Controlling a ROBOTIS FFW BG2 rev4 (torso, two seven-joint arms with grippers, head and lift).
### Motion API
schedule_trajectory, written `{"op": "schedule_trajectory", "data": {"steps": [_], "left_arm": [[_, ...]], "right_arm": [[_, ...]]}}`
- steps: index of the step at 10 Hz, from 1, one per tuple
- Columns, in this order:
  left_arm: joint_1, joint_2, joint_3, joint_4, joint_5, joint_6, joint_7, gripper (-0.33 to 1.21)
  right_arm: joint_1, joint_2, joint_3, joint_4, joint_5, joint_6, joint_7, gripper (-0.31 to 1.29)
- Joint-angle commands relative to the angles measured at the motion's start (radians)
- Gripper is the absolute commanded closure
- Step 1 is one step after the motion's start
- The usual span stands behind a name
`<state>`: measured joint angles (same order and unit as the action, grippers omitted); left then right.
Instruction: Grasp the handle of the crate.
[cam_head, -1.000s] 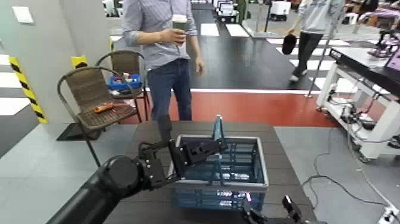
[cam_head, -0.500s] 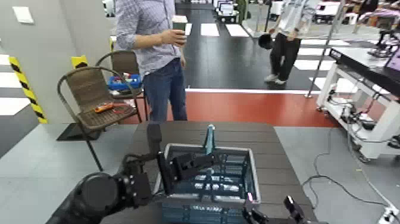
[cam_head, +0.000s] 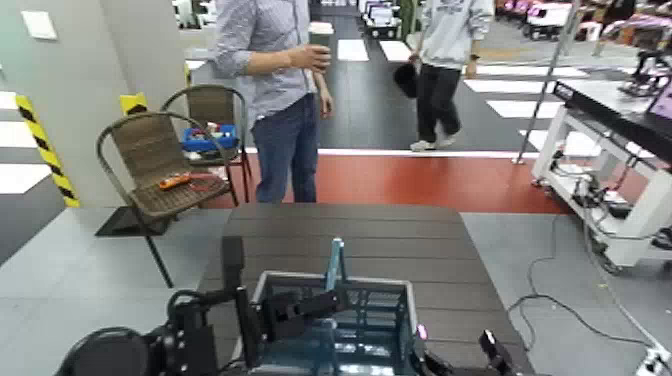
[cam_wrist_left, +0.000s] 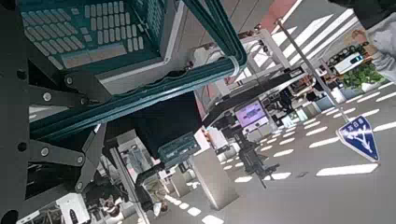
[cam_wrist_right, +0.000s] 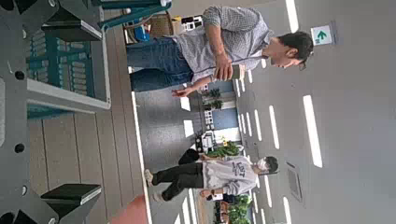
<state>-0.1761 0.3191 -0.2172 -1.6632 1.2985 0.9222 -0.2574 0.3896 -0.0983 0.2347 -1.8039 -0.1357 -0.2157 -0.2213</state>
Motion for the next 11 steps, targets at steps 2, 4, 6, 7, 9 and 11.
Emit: {"op": "schedule_trajectory", "data": {"steps": [2,4,6,7,9,11], "left_arm": [[0.058,0.014,0.041,-0.021,0.102,0.043,-0.006,1.19],[0.063,0.026,0.038,-0.026,0.122,0.05,-0.062,1.19],[0.067,0.018,0.039,-0.03,0.127,0.052,-0.082,1.19],[0.075,0.012,0.052,-0.036,0.123,0.055,-0.082,1.19],[0.078,0.003,0.056,-0.036,0.122,0.052,-0.086,1.19],[0.081,-0.002,0.062,-0.036,0.119,0.05,-0.092,1.19]], "right_arm": [[0.0,0.002,0.001,0.001,0.008,0.009,-0.004,0.15],[0.0,0.003,0.001,0.005,0.01,0.007,-0.009,0.15],[-0.001,0.002,0.001,0.005,0.013,0.004,-0.015,0.15],[-0.001,0.002,0.001,0.005,0.016,0.004,-0.017,0.15],[-0.001,0.0,0.0,0.006,0.018,0.003,-0.017,0.15],[-0.003,-0.001,0.0,0.008,0.025,-0.005,-0.021,0.15]]}}
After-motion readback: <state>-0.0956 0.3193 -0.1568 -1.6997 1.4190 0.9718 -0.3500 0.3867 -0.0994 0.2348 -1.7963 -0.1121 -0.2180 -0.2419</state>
